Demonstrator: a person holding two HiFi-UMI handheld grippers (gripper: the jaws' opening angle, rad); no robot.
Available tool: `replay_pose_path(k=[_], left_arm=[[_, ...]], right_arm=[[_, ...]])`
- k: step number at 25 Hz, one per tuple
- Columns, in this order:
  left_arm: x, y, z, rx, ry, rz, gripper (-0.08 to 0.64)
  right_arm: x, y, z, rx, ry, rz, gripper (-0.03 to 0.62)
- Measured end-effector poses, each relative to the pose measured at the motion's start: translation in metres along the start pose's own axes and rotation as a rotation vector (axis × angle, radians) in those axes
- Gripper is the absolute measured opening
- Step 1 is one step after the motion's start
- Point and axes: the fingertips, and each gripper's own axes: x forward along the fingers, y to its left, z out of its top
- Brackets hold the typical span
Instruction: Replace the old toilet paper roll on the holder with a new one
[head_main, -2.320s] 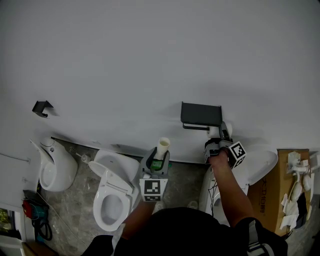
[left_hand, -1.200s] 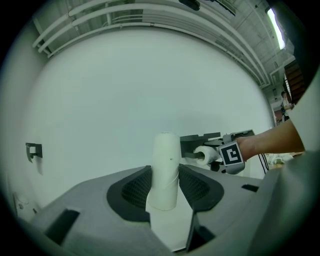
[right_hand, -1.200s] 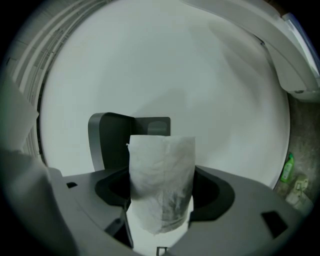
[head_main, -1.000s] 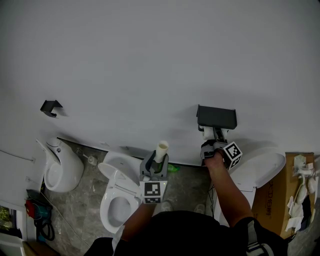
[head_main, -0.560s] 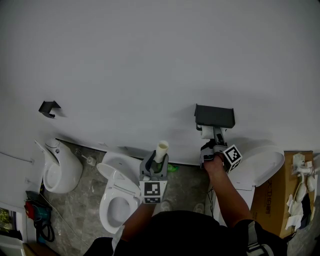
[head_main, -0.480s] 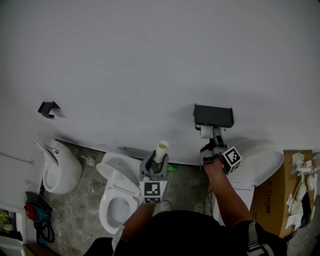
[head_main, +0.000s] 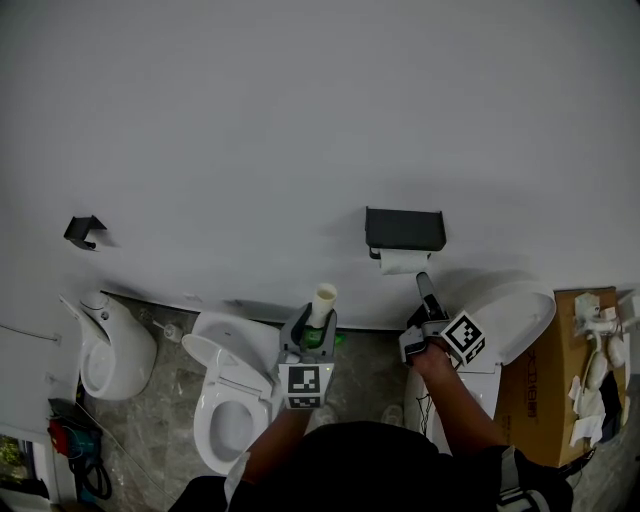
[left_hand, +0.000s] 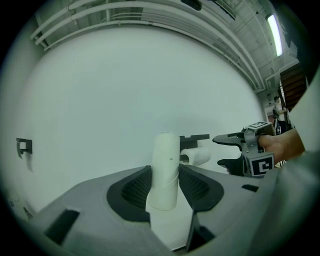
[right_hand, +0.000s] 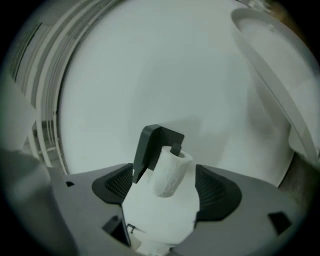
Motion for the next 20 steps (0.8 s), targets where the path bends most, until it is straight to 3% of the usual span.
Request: replay_pose_path(k=[13,16,20], left_arm=[[0.01,-0.022,0.008,-0.007,-0.012,-0.023,0.169],[0.01,-0.024,0.007,-0.011,-0.009,-0.022,0.169],[0.012,-0.027,0.008,-0.016,-0.014,-0.026,0.169]], right_arm=[[-0.039,0.073,0.017,-1.096,0.098,0.123,0.344],[-0.042,0.079,0.021,-1.252,0.109,0.104,0.33],[-0.045,0.08,0.019,-1.35,0.123,0.078,0.25]])
